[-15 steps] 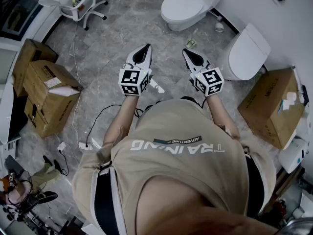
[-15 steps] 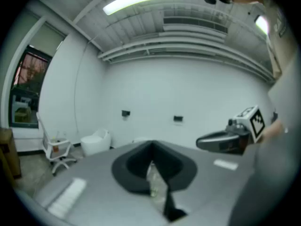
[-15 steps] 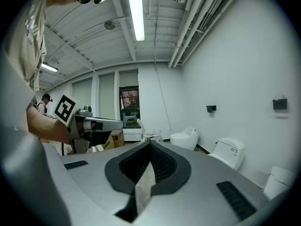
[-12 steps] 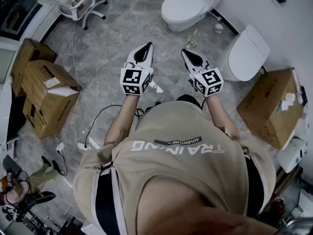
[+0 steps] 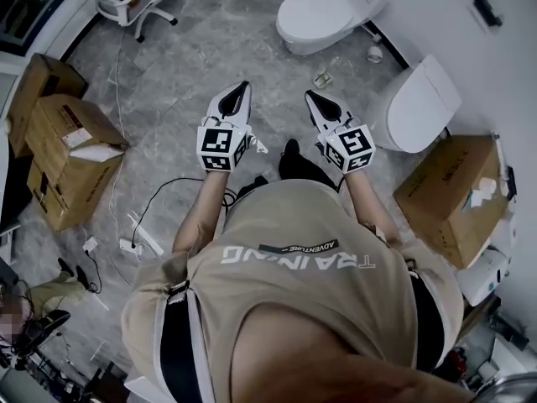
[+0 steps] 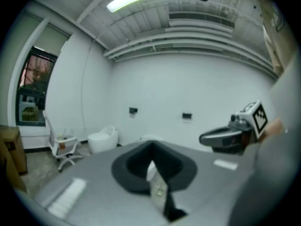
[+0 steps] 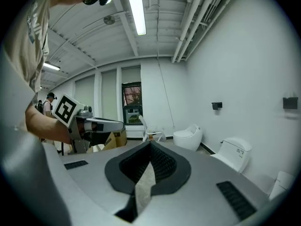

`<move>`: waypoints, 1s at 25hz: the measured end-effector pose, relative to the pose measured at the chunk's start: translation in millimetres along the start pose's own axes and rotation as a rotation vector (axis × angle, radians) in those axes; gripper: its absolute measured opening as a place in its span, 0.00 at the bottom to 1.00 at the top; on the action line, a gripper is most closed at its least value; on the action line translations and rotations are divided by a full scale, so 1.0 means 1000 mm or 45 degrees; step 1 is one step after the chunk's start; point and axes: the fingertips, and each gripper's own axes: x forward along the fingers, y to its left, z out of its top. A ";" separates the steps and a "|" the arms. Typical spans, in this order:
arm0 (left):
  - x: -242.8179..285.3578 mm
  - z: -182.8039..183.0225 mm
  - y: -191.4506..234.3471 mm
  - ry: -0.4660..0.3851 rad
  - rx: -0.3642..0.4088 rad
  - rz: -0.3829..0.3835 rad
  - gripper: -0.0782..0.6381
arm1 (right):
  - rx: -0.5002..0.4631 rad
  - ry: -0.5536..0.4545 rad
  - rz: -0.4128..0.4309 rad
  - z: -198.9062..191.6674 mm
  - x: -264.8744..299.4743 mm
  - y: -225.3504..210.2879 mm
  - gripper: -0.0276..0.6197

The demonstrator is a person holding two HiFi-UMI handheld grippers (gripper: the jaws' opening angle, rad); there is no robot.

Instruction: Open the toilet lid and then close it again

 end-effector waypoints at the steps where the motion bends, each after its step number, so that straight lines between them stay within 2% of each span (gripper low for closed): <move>1: 0.008 0.000 0.003 0.007 0.006 0.016 0.12 | -0.008 0.004 0.008 -0.002 0.005 -0.007 0.06; 6: 0.042 0.002 0.010 0.039 0.000 0.099 0.12 | 0.006 0.034 0.051 -0.013 0.019 -0.052 0.06; 14: 0.108 0.009 0.015 0.095 0.078 0.148 0.12 | 0.039 0.055 0.081 -0.027 0.056 -0.140 0.06; 21: 0.146 0.010 0.031 0.123 0.015 0.199 0.12 | 0.043 0.107 0.236 -0.031 0.099 -0.156 0.06; 25: 0.157 0.003 0.046 0.183 0.055 0.192 0.12 | 0.060 0.134 0.291 -0.034 0.121 -0.147 0.06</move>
